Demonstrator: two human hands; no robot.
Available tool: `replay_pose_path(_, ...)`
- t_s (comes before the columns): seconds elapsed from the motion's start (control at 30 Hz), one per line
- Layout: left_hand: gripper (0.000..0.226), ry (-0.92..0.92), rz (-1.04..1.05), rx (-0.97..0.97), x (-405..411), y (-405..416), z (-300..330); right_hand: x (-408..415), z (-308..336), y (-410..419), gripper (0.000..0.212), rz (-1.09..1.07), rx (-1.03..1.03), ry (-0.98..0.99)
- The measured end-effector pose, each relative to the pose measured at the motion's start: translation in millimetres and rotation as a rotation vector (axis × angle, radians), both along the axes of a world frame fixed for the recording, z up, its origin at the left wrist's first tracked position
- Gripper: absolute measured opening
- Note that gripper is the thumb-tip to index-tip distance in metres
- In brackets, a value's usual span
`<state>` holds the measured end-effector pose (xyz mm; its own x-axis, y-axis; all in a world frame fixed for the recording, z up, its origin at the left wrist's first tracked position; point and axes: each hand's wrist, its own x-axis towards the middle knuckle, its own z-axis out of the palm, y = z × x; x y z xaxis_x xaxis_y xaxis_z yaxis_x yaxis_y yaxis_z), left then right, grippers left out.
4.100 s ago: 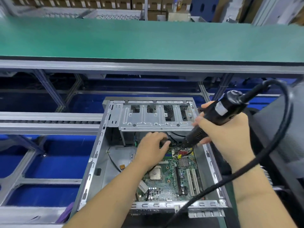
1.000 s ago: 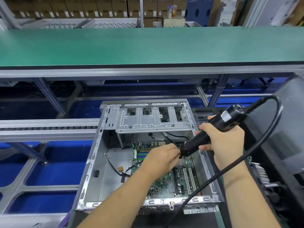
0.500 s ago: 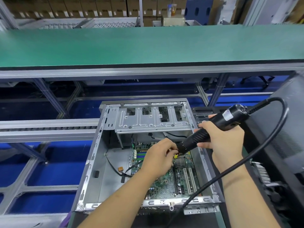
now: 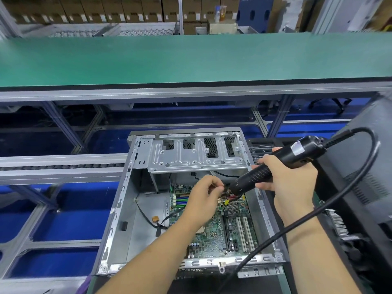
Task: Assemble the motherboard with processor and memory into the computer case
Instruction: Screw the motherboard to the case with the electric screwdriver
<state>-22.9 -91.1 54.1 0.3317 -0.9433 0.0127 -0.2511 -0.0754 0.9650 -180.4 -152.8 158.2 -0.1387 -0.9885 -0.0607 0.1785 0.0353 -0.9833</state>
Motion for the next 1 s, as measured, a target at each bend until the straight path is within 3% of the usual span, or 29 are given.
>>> replay_pose_path(0.17,0.011,0.267,0.2,0.092,23.3,-2.2,-7.4,-7.2,-4.7,-4.1,0.023,-0.031,0.003,-0.011)
replay_pose_path(0.47,0.008,0.247,0.198,0.394,39.3,-1.5,-31.0,-11.3,7.0,-6.0,0.019,-0.019,-0.008,-0.025)
replay_pose_path(0.63,0.007,0.21,0.121,0.286,37.9,-0.1,-24.0,-20.7,20.6,-7.7,0.024,-0.022,-0.063,-0.031)
replay_pose_path(0.77,0.009,0.246,-0.124,0.281,32.2,2.9,-21.9,-24.1,31.4,-7.1,0.018,-0.004,-0.109,-0.051)
replay_pose_path(0.87,0.01,0.049,-0.195,0.384,28.3,2.7,-27.8,-24.2,33.8,-7.1,0.018,-0.005,-0.112,-0.066)
replay_pose_path(1.0,0.014,-0.354,0.033,0.448,42.2,-1.6,-34.1,-21.3,30.5,-5.9,0.021,-0.007,-0.088,-0.064)
